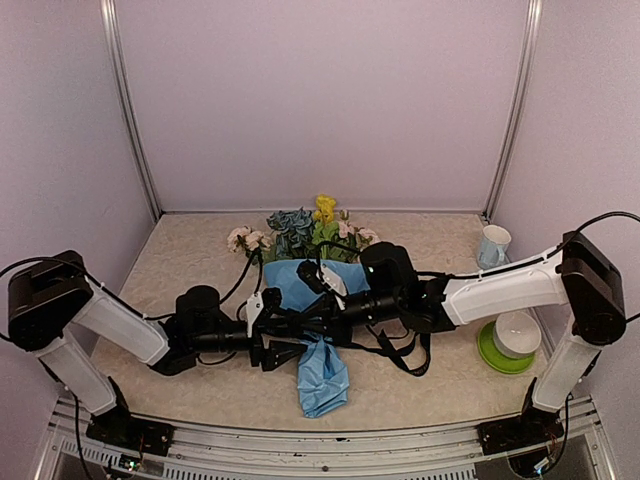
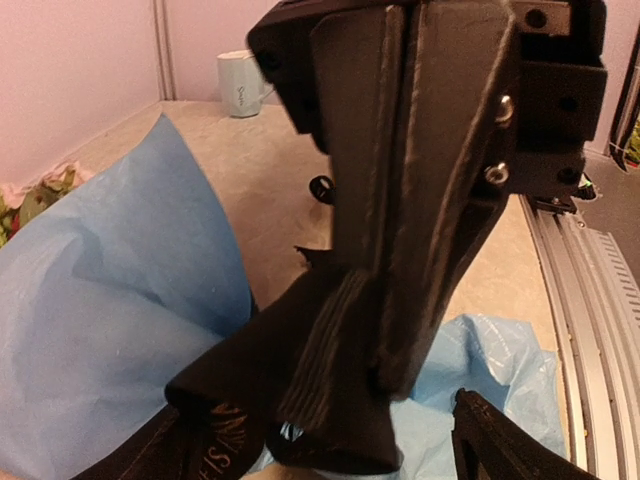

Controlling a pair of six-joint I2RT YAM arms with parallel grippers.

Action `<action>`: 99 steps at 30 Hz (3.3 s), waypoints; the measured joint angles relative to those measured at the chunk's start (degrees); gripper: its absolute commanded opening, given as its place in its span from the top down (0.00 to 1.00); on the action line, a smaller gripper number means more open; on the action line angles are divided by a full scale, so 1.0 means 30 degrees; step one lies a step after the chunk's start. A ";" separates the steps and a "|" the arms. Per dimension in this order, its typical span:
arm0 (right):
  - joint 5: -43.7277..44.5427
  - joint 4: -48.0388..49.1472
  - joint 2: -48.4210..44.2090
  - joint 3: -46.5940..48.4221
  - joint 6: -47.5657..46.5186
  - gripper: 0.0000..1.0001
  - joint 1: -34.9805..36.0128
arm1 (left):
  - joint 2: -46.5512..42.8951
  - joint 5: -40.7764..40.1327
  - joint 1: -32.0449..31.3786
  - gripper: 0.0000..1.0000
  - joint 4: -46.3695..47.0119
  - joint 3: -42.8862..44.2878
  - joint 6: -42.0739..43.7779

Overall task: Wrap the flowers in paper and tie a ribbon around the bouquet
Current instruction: Pass from the right arm to the left, then pick up the right side of the half-tied ribbon from the center of the board, then place the right side of the half-tied ribbon at the center of the board.

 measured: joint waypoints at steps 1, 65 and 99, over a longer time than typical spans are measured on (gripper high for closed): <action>0.0015 0.0007 -0.0007 0.0000 0.0015 1.00 -0.0015 | 0.0146 0.0284 -0.0007 0.37 0.0182 0.0197 -0.0138; 1.4491 -2.1507 -0.9704 -0.0816 1.0280 1.00 -0.5530 | 0.0109 -0.5362 -0.4204 1.00 -0.0393 0.0503 -0.1457; 0.2922 -1.4622 1.1351 2.4691 0.4721 0.00 0.1647 | -0.0313 -0.8080 -0.6091 1.00 -0.0634 0.0189 -0.0109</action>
